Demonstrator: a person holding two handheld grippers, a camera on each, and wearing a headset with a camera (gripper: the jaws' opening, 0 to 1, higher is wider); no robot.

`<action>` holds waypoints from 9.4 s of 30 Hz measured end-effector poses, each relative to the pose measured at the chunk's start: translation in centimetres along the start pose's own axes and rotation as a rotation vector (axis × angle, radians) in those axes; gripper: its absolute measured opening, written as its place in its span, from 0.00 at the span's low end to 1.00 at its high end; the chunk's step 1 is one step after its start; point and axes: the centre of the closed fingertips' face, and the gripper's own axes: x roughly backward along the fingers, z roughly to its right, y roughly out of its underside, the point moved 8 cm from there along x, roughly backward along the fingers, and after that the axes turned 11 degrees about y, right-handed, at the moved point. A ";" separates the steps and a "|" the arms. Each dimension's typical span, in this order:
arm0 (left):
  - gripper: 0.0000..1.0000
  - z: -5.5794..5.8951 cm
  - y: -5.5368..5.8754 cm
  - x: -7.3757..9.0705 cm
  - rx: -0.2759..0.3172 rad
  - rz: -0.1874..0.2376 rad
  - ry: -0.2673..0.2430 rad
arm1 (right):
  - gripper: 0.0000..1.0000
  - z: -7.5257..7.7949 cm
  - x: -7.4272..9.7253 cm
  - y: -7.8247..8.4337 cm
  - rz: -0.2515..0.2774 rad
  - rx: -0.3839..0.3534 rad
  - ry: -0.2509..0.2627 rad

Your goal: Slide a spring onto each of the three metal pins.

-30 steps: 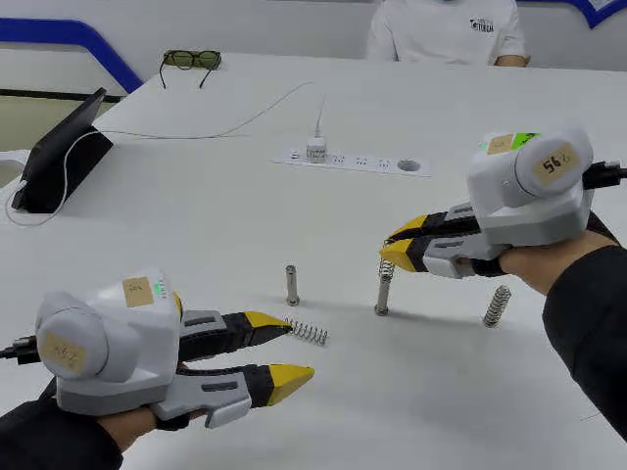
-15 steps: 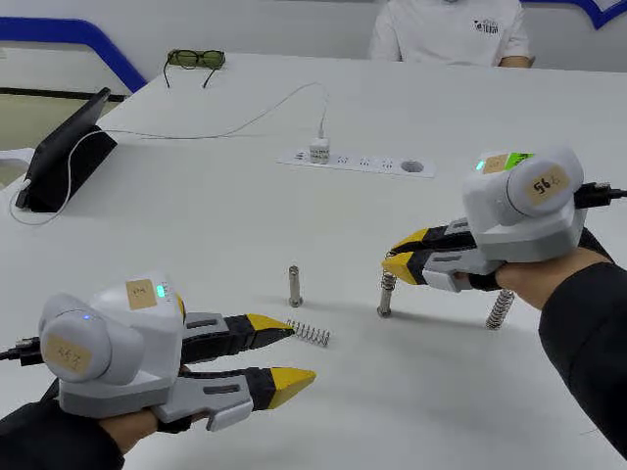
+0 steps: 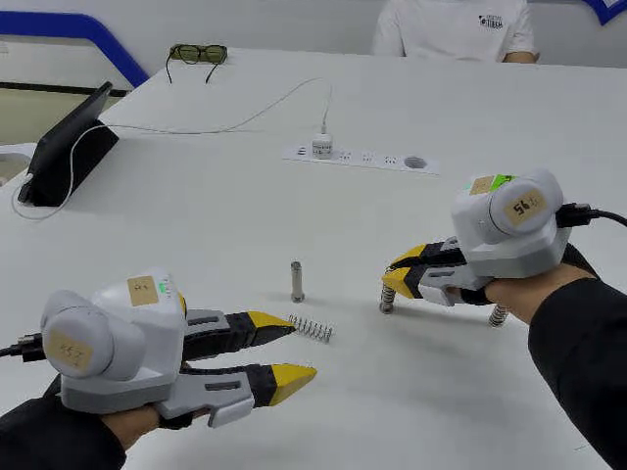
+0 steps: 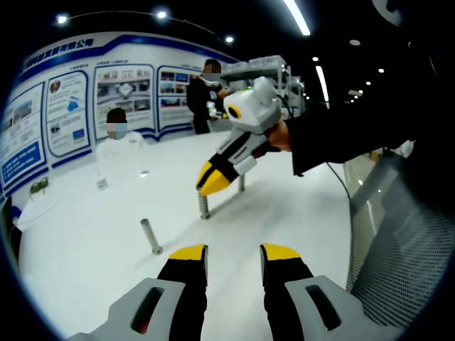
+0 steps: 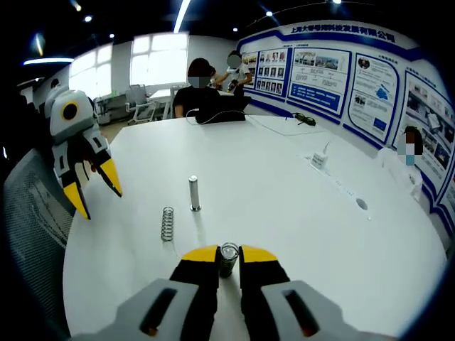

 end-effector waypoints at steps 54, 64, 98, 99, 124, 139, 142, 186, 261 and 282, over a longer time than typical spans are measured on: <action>0.30 -0.4 -0.2 0.6 0.001 0.009 -0.028 | 0.17 -4.9 0.9 0.8 -0.005 0.014 -0.075; 0.30 -0.4 0.0 0.7 0.005 0.005 -0.032 | 0.17 -6.7 -1.2 0.3 -0.011 0.025 -0.126; 0.29 -0.6 0.1 1.2 0.009 -0.004 -0.050 | 0.12 -7.8 -4.1 0.9 -0.039 -0.007 -0.153; 0.29 -0.7 0.1 1.2 0.009 -0.003 -0.051 | 0.12 -7.8 -4.0 0.8 -0.038 -0.006 -0.154; 0.30 -0.7 -0.5 0.7 -0.017 -0.012 -0.030 | 0.12 -7.2 2.2 -1.3 -0.001 0.072 -0.235; 0.31 0.1 -1.1 0.1 -0.049 -0.018 0.017 | 0.12 -8.1 4.3 -2.3 0.007 0.157 -0.353; 0.31 0.4 -1.0 -0.1 -0.054 -0.023 0.036 | 0.12 -8.4 4.5 -2.5 0.007 0.180 -0.379; 0.11 1.3 -0.9 -0.9 -0.115 -0.063 0.104 | 0.12 -9.9 5.9 -6.3 0.110 0.206 -0.444; 0.25 0.6 0.2 0.4 0.010 0.012 0.004 | 0.12 -3.9 -3.3 -10.3 0.109 0.115 -0.155; 0.24 0.4 0.5 0.5 0.030 0.019 -0.005 | 0.12 -4.4 -4.7 -9.3 0.071 0.136 -0.149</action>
